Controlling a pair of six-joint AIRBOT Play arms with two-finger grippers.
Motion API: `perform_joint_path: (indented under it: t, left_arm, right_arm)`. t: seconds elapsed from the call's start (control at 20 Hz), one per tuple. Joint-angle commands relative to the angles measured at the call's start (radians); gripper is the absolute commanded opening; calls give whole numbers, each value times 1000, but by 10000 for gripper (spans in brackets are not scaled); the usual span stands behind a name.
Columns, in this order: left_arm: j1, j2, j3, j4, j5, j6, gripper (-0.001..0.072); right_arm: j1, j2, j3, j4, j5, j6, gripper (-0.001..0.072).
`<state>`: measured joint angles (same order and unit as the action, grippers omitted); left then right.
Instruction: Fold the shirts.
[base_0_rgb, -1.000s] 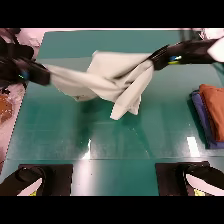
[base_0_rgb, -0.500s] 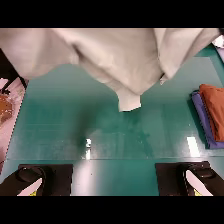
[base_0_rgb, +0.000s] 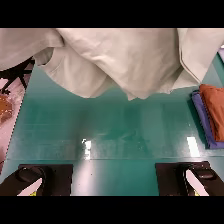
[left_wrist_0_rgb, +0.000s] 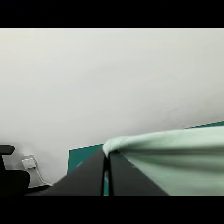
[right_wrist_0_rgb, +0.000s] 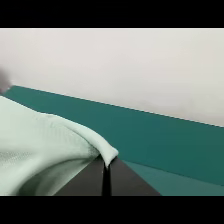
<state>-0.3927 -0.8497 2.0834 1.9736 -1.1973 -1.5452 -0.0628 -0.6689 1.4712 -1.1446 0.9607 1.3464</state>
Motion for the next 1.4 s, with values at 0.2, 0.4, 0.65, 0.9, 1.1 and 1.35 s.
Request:
perform_joint_path:
  t: [0.2, 0.4, 0.65, 0.9, 1.1, 1.35]
  left_arm:
    - [1, 0, 0, -77, -154, 69, 23]
    - [1, 0, -144, -77, -367, 97, 23]
    - [1, 0, -489, -126, -325, 52, 23]
    - [1, -22, -877, -206, 109, 21, 23]
    - [1, -145, -1055, -267, 324, -35, 24]
    - [1, -382, -1093, -348, 423, -37, 24]
  right_arm:
    - [-1, -42, -1, 97, 241, 45, 17]
    - [-1, -166, -1, 97, 406, 44, 17]
    - [-1, -333, -1, 97, 480, 63, 16]
    - [-1, -548, -1, 97, 468, 58, 17]
    - [-1, -749, -1, 95, 402, 39, 17]
    - [-1, -970, -1, 96, 364, 40, 17]
